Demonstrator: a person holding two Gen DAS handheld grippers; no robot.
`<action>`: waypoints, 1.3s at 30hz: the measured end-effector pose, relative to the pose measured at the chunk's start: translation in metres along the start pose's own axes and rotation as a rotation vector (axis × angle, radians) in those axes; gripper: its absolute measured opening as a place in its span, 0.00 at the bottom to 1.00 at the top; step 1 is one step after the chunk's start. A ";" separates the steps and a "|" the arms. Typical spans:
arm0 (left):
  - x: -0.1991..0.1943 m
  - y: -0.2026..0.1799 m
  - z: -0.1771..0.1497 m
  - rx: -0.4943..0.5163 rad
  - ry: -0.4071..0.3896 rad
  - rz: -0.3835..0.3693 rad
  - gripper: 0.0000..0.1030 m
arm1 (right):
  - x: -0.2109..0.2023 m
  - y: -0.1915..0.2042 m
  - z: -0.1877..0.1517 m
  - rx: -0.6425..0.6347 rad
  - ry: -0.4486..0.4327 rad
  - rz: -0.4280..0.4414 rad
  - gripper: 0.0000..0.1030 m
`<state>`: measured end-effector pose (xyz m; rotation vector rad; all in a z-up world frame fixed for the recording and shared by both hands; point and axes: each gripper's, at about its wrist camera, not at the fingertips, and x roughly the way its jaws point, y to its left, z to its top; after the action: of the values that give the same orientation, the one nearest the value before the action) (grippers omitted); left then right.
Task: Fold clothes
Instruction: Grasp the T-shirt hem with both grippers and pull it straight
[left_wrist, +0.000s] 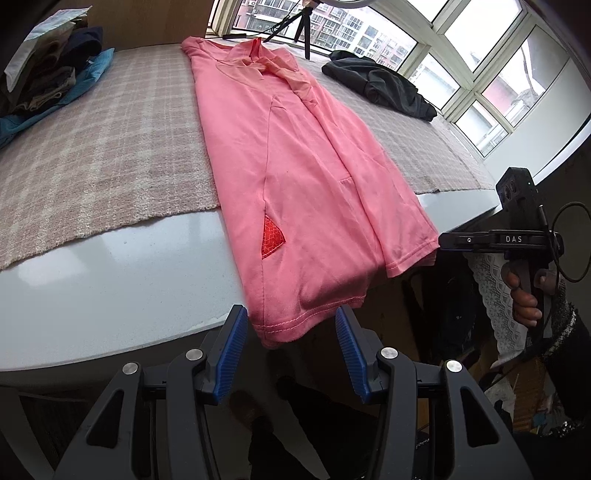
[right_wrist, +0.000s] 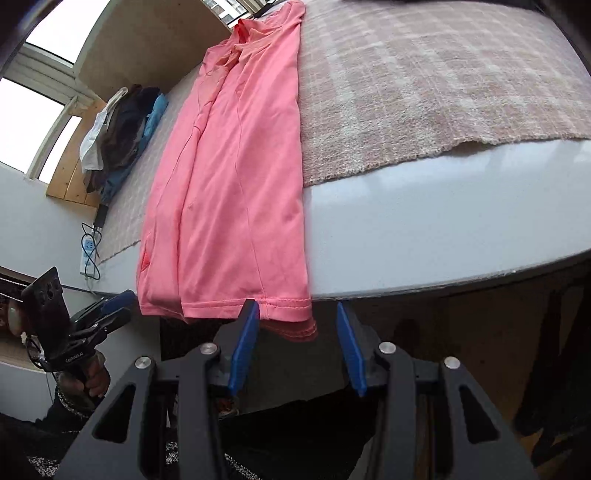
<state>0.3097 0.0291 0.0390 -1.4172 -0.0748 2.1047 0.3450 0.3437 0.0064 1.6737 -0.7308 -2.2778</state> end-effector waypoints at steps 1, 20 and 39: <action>0.002 -0.001 0.000 0.007 0.010 0.003 0.46 | 0.004 0.000 0.001 0.005 0.015 0.013 0.42; -0.012 0.003 -0.003 -0.020 0.003 -0.038 0.14 | 0.010 0.025 0.019 -0.012 0.093 0.143 0.05; 0.019 0.018 0.005 -0.228 0.128 -0.205 0.02 | 0.015 0.014 0.017 -0.013 0.122 0.149 0.05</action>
<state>0.2925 0.0253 0.0189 -1.5997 -0.4036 1.8794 0.3225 0.3298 0.0053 1.6754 -0.7840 -2.0561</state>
